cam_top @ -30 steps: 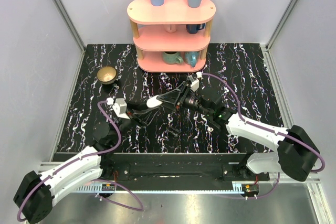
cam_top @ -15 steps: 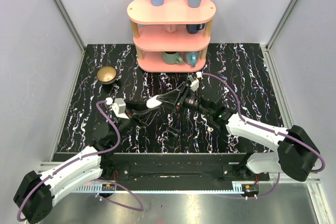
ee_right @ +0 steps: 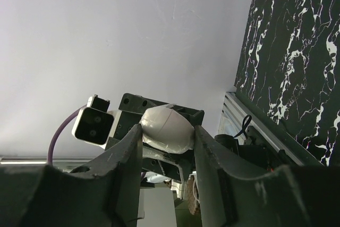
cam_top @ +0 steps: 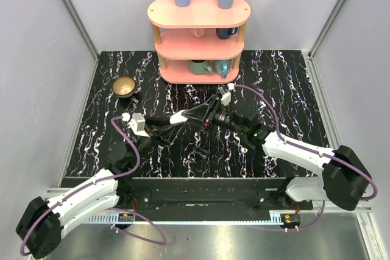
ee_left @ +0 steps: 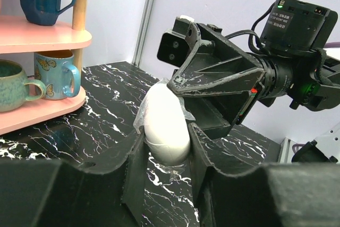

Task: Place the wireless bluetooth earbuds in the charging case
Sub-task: Pass from the right arm to the left, then pass from the left arm to the right

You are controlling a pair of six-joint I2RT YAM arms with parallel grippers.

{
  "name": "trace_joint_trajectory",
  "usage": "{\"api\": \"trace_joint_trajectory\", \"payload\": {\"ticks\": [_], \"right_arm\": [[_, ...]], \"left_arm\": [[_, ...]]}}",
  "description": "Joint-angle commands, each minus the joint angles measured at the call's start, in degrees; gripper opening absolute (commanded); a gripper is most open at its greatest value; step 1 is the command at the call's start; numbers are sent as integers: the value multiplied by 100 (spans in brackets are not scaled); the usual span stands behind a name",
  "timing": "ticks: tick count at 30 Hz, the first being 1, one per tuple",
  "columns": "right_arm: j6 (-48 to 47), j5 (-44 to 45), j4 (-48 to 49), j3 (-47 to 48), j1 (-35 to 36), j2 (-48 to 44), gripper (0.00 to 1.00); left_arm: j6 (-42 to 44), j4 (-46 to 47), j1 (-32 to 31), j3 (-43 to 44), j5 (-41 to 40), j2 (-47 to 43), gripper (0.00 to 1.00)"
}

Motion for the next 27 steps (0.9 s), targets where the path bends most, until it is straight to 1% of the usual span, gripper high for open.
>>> {"api": "trace_joint_trajectory", "payload": {"ticks": [1,2,3,6,7,10,11,14,17,22,27], "right_arm": [[-43,-98,94,123,57,-67,33],[-34,-107,103,105,57,-67,34],[-34,-124,138,88,57,-67,35],[-43,-159,208,70,57,-67,36],[-52,-168,208,70,57,-67,41],[-34,-212,296,61,57,-32,50],[-25,-221,348,35,57,-15,57],[10,-221,445,17,48,-15,65],[1,-238,472,35,57,-6,67],[36,-238,437,52,57,-6,68],[28,-309,393,87,57,21,62]], "left_arm": [[-43,683,-36,66,-127,-7,31],[-52,674,-44,66,-145,-24,27],[-52,665,-44,57,-171,-15,20],[-25,648,-44,48,-172,-50,14],[-17,630,-44,66,-154,-59,11],[1,612,-44,57,-102,-68,6],[18,586,-44,66,-75,-68,6],[27,507,-44,110,127,-24,4],[19,437,-53,189,285,64,3],[89,446,-44,224,514,134,2],[291,253,-53,286,497,117,1]]}}
